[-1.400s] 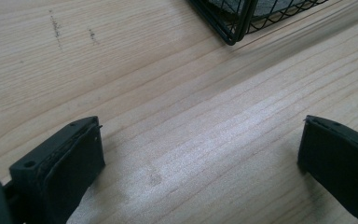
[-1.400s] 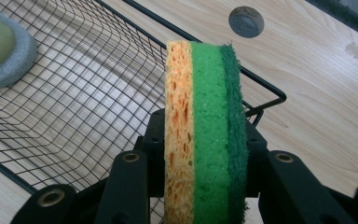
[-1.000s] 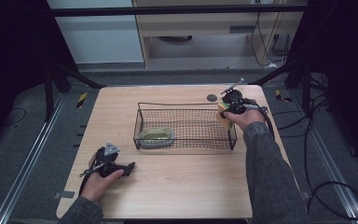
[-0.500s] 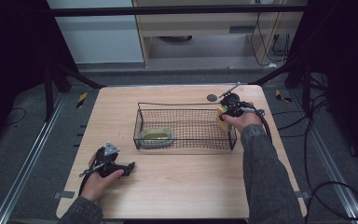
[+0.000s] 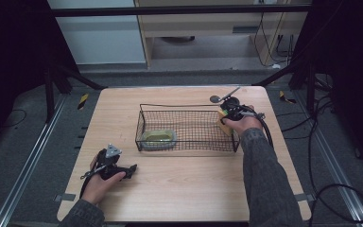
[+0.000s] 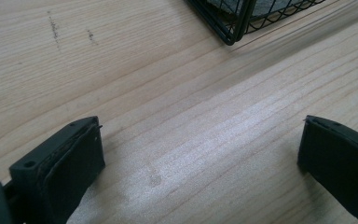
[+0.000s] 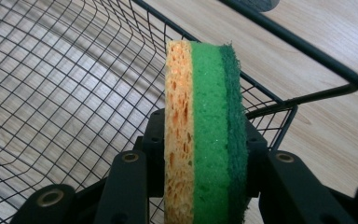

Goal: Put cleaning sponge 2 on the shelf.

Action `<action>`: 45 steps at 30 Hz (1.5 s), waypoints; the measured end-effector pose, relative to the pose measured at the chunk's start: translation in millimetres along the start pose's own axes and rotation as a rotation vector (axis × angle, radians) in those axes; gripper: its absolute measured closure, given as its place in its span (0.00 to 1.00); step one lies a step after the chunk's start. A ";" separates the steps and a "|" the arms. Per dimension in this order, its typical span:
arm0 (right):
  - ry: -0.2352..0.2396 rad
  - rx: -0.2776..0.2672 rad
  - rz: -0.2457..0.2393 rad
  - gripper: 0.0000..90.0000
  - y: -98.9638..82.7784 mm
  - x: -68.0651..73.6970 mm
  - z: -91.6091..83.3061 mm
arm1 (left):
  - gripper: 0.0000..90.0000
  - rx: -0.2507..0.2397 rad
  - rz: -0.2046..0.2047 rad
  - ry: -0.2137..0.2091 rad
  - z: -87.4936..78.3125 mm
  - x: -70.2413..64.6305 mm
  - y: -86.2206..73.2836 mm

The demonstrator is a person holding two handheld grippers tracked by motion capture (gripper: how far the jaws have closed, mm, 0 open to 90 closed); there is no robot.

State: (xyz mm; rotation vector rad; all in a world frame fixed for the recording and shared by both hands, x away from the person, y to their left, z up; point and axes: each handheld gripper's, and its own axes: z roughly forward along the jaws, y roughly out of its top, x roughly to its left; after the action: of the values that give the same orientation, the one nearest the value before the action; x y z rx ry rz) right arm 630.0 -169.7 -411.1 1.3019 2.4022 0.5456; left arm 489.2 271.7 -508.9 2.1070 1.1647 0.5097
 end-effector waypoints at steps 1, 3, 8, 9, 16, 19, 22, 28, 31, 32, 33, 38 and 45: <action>-0.003 0.006 0.006 0.71 0.2 0.7 0.5 | 0.00 0.000 0.000 0.000 0.0 0.0 0.0; -0.004 0.007 -0.001 0.71 0.1 0.5 2.0 | 0.00 0.000 0.001 -0.001 0.0 0.0 0.0; -0.008 0.015 -0.011 0.71 -0.1 0.5 5.9 | 0.00 0.000 0.002 -0.001 0.0 0.0 0.0; -0.008 0.018 -0.008 0.71 -0.1 0.8 6.4 | 0.00 0.001 0.002 -0.001 -0.1 0.1 0.0; -0.013 0.031 -0.011 0.70 -0.3 1.0 12.1 | 0.00 0.001 0.004 -0.003 -0.1 0.0 -0.1; -0.015 0.036 -0.013 0.66 -0.3 2.7 13.9 | 0.00 0.001 0.004 -0.002 -0.1 0.0 -0.1; -0.016 0.038 -0.026 0.62 0.5 5.1 13.7 | 0.00 0.001 0.004 -0.003 -0.1 0.0 -0.1; -0.019 0.027 -0.019 0.60 1.3 7.3 9.7 | 0.00 0.001 0.004 -0.002 -0.1 0.0 -0.1; -0.018 0.024 -0.020 0.64 1.1 7.8 7.7 | 0.00 0.001 0.004 -0.003 -0.1 0.0 -0.1; -0.017 0.021 -0.022 0.64 1.0 8.0 6.8 | 0.00 0.001 0.004 -0.003 -0.1 0.0 -0.1; -0.014 0.022 -0.023 0.63 0.9 8.2 6.2 | 0.00 0.001 0.004 -0.002 -0.1 0.0 -0.1; -0.009 0.010 -0.021 0.58 -2.6 10.8 2.2 | 0.00 0.001 0.006 -0.003 0.0 0.1 0.1; 0.000 -0.002 -0.010 0.57 -10.4 13.7 -1.7 | 0.00 0.000 0.007 -0.004 0.1 0.1 0.1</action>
State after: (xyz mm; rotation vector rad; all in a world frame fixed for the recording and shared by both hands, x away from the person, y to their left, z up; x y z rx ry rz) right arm 614.7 -163.6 -416.4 1.2882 2.4065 0.5446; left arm 489.4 271.7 -508.9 2.1118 1.1563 0.5085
